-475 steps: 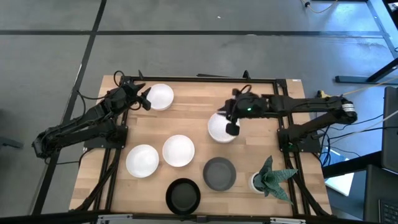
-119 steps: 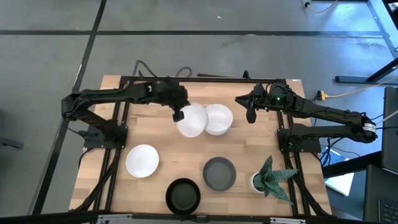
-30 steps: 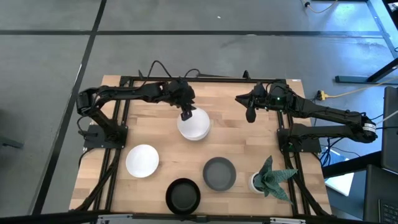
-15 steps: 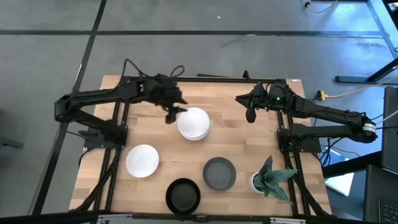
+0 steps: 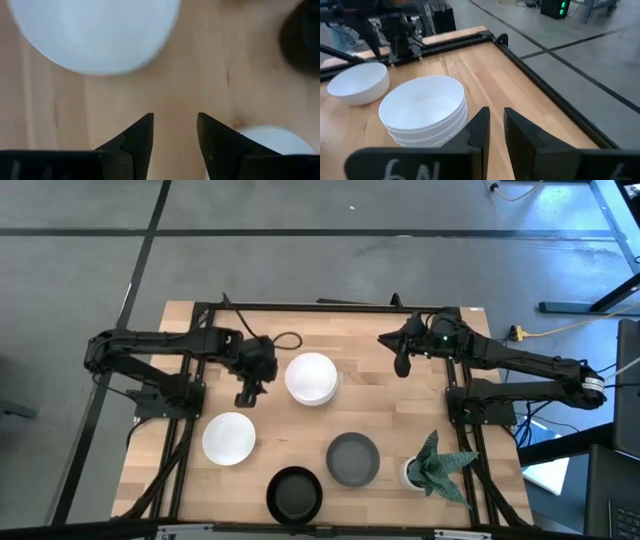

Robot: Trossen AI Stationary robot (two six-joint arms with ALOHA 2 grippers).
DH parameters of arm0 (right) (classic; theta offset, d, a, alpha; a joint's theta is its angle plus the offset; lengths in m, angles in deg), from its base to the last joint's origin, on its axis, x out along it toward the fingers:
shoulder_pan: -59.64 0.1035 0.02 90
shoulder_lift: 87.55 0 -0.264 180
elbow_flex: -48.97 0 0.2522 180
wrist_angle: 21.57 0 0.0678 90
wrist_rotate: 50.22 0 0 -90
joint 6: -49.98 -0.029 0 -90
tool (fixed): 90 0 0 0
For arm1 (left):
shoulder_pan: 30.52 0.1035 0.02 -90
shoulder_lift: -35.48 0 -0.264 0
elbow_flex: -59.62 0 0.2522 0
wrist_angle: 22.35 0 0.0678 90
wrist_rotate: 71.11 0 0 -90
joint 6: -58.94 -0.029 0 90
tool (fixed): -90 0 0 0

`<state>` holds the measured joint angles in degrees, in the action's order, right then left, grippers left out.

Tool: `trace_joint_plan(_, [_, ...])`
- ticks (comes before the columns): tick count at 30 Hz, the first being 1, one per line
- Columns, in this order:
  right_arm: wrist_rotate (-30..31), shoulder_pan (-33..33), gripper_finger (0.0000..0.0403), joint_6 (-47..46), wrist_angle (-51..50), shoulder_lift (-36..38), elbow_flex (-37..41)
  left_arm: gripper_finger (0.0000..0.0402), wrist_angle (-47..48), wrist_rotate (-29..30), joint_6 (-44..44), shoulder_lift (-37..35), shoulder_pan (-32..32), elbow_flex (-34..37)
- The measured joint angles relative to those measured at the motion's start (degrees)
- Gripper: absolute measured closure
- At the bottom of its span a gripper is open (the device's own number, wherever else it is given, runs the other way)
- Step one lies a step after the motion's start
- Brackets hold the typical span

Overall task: Nest bowls inside each other
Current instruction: Stack the white bowl on the white bowl

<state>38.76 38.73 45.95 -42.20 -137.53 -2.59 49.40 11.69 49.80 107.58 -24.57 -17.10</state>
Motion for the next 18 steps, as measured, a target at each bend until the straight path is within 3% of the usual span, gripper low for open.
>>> trace_joint_plan(8, [-0.02, 0.02, 0.0345, -0.11, 0.25, -2.52, 0.00, 0.0256, 2.74, 0.60, 8.57, 1.70, -5.44, -0.04])
trace_joint_plan(18, [-0.13, 0.02, 0.0345, 0.17, 3.07, -5.71, 0.00, 0.0256, 6.69, 2.00, 8.89, 10.09, -12.55, -0.04])
